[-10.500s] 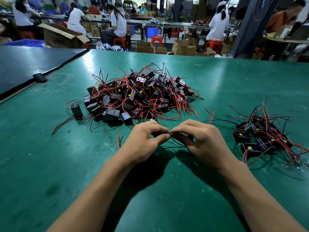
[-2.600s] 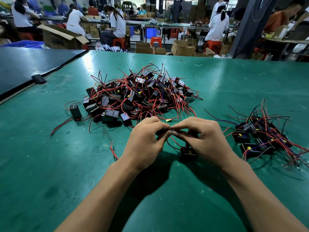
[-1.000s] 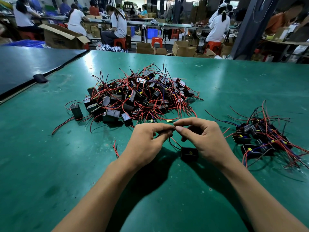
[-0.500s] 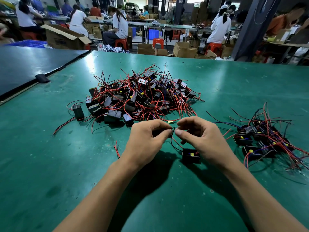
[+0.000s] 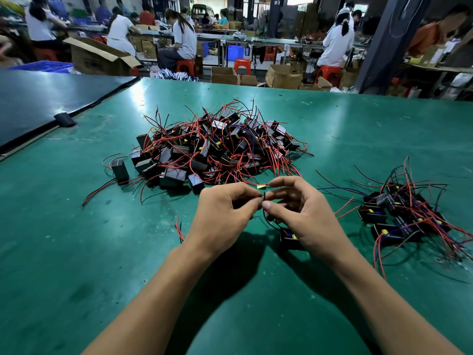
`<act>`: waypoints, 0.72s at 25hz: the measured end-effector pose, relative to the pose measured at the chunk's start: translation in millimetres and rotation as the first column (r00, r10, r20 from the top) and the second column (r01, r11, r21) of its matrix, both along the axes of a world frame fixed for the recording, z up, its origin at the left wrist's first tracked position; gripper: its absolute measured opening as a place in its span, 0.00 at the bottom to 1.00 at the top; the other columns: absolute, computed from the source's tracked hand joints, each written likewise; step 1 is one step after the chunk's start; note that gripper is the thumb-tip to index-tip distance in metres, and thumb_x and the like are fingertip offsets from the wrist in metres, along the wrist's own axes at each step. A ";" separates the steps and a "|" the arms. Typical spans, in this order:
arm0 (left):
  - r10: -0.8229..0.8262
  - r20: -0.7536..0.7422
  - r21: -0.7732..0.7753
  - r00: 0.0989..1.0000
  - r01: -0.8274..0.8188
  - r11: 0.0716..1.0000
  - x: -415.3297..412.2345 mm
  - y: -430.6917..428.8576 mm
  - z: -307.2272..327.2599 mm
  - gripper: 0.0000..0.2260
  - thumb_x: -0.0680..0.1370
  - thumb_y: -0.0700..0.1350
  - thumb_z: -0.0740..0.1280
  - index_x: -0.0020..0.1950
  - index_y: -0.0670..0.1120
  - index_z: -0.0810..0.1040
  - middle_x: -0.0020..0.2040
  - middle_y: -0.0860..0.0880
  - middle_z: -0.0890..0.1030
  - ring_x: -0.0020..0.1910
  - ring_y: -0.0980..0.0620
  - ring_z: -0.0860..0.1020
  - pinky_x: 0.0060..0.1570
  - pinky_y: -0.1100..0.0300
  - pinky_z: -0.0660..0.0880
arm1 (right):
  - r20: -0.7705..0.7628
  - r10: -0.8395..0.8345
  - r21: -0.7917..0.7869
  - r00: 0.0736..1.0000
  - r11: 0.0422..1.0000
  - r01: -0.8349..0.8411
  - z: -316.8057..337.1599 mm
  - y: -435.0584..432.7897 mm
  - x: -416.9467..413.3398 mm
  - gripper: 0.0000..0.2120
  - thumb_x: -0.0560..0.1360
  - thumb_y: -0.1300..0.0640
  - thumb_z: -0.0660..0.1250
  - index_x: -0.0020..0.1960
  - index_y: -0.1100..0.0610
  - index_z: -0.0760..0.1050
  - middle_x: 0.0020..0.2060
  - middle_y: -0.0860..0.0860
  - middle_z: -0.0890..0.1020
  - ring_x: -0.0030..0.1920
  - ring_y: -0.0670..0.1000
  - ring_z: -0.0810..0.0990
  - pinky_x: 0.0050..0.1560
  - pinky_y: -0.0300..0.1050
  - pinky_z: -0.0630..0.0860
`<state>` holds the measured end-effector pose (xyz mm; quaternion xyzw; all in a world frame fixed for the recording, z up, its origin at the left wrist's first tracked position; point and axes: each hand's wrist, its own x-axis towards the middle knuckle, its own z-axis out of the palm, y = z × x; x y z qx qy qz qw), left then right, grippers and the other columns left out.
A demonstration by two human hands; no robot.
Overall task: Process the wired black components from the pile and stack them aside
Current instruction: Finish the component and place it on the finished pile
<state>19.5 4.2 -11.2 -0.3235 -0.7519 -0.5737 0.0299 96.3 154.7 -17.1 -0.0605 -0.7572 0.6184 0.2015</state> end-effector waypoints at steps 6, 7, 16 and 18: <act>-0.003 -0.030 -0.014 1.000 0.002 1.000 3.3 -0.5 0.6 0.04 0.74 0.38 0.72 0.47 0.43 0.86 0.39 0.51 0.85 0.38 0.55 0.83 0.43 0.55 0.80 | -0.015 0.008 0.004 1.000 1.000 -0.008 -0.6 1.7 0.9 0.15 0.74 0.66 0.73 0.55 0.50 0.76 0.41 0.51 0.86 0.37 0.46 0.82 0.42 0.38 0.78; 0.001 -0.028 -0.013 1.000 -0.001 1.000 4.0 -0.5 0.7 0.05 0.75 0.38 0.72 0.48 0.43 0.86 0.40 0.51 0.85 0.39 0.55 0.83 0.44 0.56 0.80 | -0.017 0.012 0.002 1.000 1.000 -0.012 -0.8 1.5 0.7 0.15 0.74 0.66 0.73 0.55 0.50 0.76 0.41 0.51 0.86 0.36 0.47 0.82 0.42 0.38 0.78; -0.012 0.075 0.004 0.997 0.011 1.000 6.1 2.3 3.1 0.04 0.76 0.39 0.71 0.48 0.43 0.85 0.38 0.52 0.83 0.33 0.62 0.76 0.37 0.70 0.72 | 0.003 0.022 -0.029 1.000 0.999 -0.022 -1.1 1.5 -0.1 0.15 0.74 0.66 0.73 0.56 0.52 0.75 0.40 0.52 0.86 0.35 0.48 0.81 0.41 0.39 0.78; -0.036 0.103 0.017 0.994 0.035 0.999 6.5 2.0 3.9 0.03 0.76 0.39 0.72 0.47 0.43 0.85 0.37 0.51 0.83 0.33 0.62 0.76 0.36 0.69 0.72 | 0.004 0.032 -0.034 0.999 0.999 -0.032 -0.7 1.1 0.3 0.15 0.74 0.67 0.72 0.56 0.53 0.75 0.40 0.53 0.86 0.35 0.48 0.81 0.41 0.39 0.78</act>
